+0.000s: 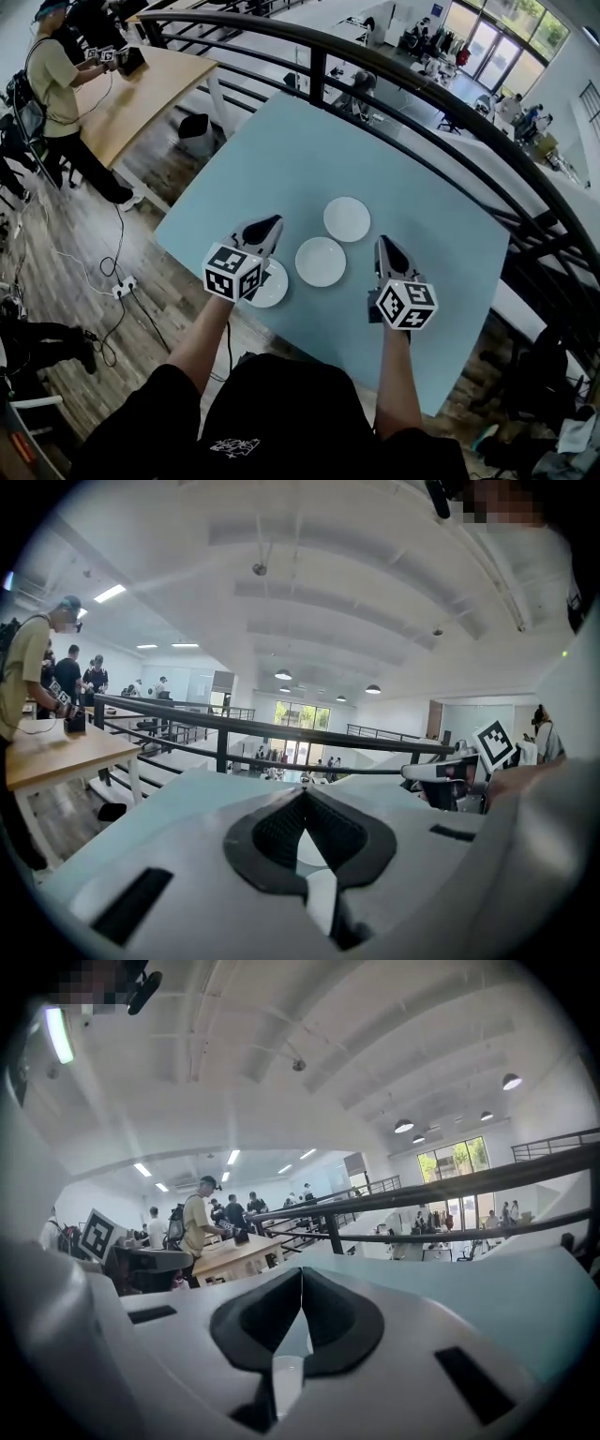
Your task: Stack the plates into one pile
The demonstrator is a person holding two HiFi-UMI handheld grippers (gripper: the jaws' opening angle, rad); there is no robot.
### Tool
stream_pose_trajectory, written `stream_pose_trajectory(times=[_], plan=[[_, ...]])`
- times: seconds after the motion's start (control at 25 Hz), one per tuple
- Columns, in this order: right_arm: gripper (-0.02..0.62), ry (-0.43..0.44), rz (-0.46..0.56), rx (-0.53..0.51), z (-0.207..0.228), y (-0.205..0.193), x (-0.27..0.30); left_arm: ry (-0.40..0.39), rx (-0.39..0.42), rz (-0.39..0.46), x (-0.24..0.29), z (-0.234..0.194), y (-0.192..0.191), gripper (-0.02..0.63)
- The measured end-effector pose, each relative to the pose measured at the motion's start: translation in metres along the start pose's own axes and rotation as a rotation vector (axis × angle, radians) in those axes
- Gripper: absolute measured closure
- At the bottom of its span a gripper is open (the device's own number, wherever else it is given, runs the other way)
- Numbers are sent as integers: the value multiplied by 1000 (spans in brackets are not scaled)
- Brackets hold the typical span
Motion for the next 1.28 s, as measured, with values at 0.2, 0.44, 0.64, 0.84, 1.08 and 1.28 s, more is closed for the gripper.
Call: stream_pose_trajectory(times=[0.2, 0.44, 0.64, 0.84, 1.08, 1.28], plan=[[588, 23, -50, 32, 36, -15, 28, 14, -15, -46, 36, -4, -8, 598], [588, 25, -92, 82, 61, -41, 43, 30, -44, -101, 57, -11, -25, 598], [588, 3, -125, 119, 74, -53, 53, 10, -63, -153, 71, -26, -31, 598], [588, -23, -157, 151, 76, -59, 74, -19, -43, -211, 91, -51, -30, 598], [588, -55, -192, 184, 65, -78, 83, -75, -36, -277, 110, -68, -43, 598], [588, -74, -233, 223, 62, -101, 88, -131, -34, -351, 131, -75, -64, 598]])
Point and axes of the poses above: the fingertips, and each gripper's own axes: x forward along the fingers, z to its right, y out of its top, the point moved 10 cm from there along -x, backward along the fingers, and after that the axes turned 1 degree about -z, right-handed, at the moved point
